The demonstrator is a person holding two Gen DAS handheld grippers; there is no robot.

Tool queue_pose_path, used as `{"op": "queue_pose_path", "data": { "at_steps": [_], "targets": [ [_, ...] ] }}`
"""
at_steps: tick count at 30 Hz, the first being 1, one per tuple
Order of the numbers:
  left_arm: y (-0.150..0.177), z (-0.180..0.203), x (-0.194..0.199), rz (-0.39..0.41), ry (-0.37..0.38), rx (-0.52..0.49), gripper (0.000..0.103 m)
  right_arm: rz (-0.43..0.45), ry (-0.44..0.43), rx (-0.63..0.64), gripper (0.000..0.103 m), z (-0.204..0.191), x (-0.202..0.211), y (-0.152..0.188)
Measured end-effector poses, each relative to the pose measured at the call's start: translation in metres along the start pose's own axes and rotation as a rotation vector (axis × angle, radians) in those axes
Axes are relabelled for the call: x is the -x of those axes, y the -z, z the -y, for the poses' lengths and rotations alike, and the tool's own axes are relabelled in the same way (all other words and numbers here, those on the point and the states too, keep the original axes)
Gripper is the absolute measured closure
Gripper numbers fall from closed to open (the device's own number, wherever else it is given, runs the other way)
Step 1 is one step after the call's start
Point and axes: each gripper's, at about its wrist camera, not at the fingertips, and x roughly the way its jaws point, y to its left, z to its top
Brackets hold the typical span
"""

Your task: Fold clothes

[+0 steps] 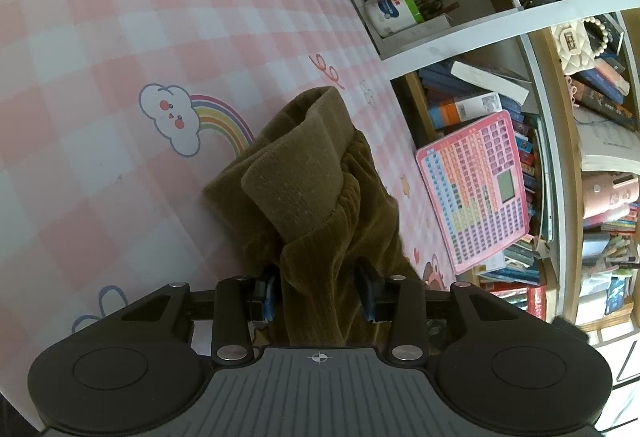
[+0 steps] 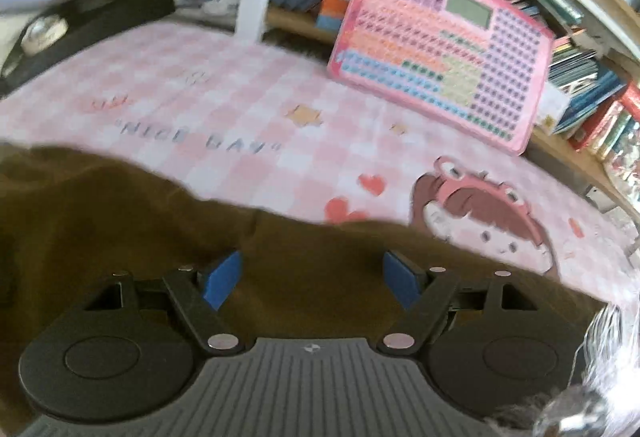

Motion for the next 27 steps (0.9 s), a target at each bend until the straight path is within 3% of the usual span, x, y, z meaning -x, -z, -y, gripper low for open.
{"op": "queue_pose_path", "data": {
  "at_steps": [7, 17, 20, 22, 27],
  "targets": [
    [-0.001, -0.001, -0.002, 0.002, 0.008, 0.018, 0.064, 0.053, -0.004, 0.013, 0.026, 0.001, 0.024, 0.013],
    [-0.002, -0.003, -0.004, 0.012, 0.019, 0.046, 0.066, -0.005, -0.075, 0.069, 0.026, -0.019, 0.083, 0.065],
    [-0.002, -0.002, -0.004, 0.012, 0.007, 0.047, 0.072, -0.013, -0.089, 0.081, 0.026, -0.026, 0.092, 0.073],
    [-0.002, -0.003, -0.005, 0.009, -0.011, 0.043, 0.086, -0.018, -0.092, 0.077, 0.026, -0.027, 0.092, 0.074],
    [-0.002, 0.013, 0.001, 0.018, -0.004, -0.053, 0.091, -0.011, -0.107, 0.08, 0.026, -0.025, 0.091, 0.075]
  ]
}}
